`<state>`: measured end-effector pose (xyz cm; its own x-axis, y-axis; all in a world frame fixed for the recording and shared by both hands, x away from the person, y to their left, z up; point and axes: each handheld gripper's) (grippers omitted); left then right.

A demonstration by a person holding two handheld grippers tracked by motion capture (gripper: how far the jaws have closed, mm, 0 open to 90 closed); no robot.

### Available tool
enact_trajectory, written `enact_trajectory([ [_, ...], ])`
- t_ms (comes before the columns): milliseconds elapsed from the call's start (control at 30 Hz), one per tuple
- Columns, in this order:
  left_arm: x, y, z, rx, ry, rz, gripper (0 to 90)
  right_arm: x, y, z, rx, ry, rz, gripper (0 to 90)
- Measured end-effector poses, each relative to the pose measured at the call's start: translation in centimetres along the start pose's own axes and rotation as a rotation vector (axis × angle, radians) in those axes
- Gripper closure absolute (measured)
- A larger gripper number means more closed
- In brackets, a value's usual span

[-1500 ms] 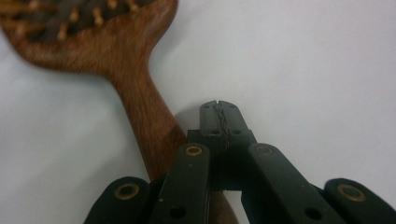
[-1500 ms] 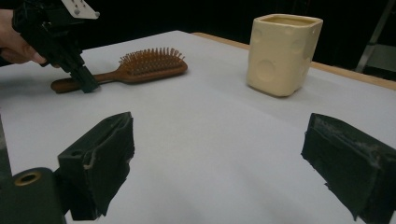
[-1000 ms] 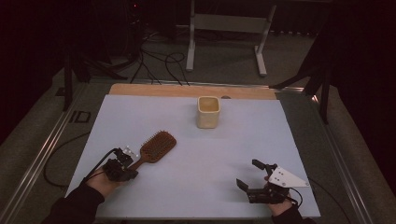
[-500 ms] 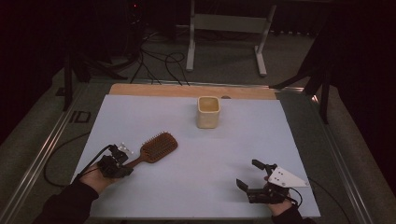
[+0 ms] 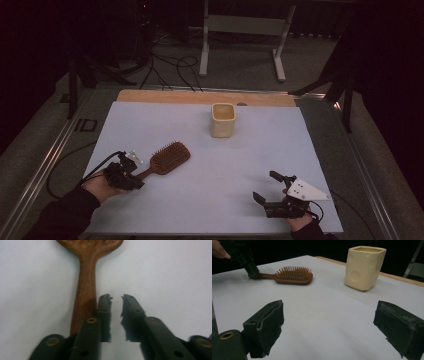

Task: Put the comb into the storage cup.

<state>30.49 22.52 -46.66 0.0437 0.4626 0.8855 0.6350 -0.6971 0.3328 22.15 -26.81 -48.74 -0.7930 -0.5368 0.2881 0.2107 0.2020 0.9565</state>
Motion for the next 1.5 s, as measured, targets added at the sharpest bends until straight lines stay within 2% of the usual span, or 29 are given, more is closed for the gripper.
enact_trajectory([
  [100,0.2,0.2,0.2,0.019,0.021,0.002,59.0,0.0,0.0,0.0,0.001,0.000,-0.001,8.9],
  [167,0.3,0.3,0.3,0.020,0.022,0.001,53.2,0.0,0.0,0.0,-0.001,0.001,-0.002,8.9],
  [300,0.4,0.6,0.2,0.008,0.020,0.014,35.9,-0.1,0.0,-0.1,0.003,0.001,-0.002,8.9],
  [333,0.4,0.8,0.2,0.012,0.030,0.014,35.9,-0.1,0.0,0.0,0.003,0.001,-0.001,8.9],
  [367,0.4,1.0,0.2,0.010,0.039,0.018,23.7,-0.1,0.0,0.0,0.003,0.001,0.000,8.9],
  [400,0.5,1.1,0.2,0.011,0.041,0.021,19.9,-0.1,0.0,0.0,0.003,0.002,-0.001,8.9],
  [467,0.6,1.4,0.2,0.005,0.020,0.016,14.5,-0.1,0.0,0.0,0.003,0.002,-0.001,8.9],
  [500,0.6,1.4,0.2,0.005,0.020,0.016,8.9,-0.1,-0.1,0.0,0.001,0.001,-0.001,8.9],
  [533,0.7,1.6,0.4,-0.007,-0.020,0.020,2.7,-0.1,-0.1,0.0,0.000,0.002,0.001,8.9],
  [567,0.7,1.8,0.4,-0.016,-0.022,0.019,0.4,-0.1,-0.1,0.0,0.000,0.002,0.002,8.9],
  [700,0.7,2.4,0.1,-0.068,-0.030,0.044,0.4,-0.1,-0.1,0.0,0.001,0.003,0.002,8.9],
  [767,0.6,2.7,0.2,-0.080,-0.023,0.056,0.7,-0.1,-0.1,0.0,0.001,0.003,0.001,8.9],
  [900,0.4,3.2,0.6,-0.067,-0.021,0.064,0.6,-0.1,-0.1,0.0,0.000,0.005,0.001,8.9],
  [1100,-0.1,3.9,1.0,-0.082,0.002,0.085,0.0,-0.1,-0.1,0.0,0.002,0.005,0.003,8.9],
  [1367,-0.9,4.8,1.8,-0.097,-0.008,0.131,0.0,-0.1,-0.1,0.1,0.000,0.008,0.005,8.9],
  [1500,-1.5,5.1,2.3,-0.091,-0.009,0.158,0.9,-0.1,-0.1,0.0,-0.002,0.009,0.004,8.9],
])
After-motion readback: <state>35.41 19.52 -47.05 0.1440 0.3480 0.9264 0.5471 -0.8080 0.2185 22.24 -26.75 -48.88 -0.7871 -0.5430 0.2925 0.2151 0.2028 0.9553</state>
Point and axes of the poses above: each handheld gripper's, and its own axes: x roughly backward along the jaws, y roughly out of its top, z roughly to its left, and after that the axes turned 13 degrees about -y, right-handed
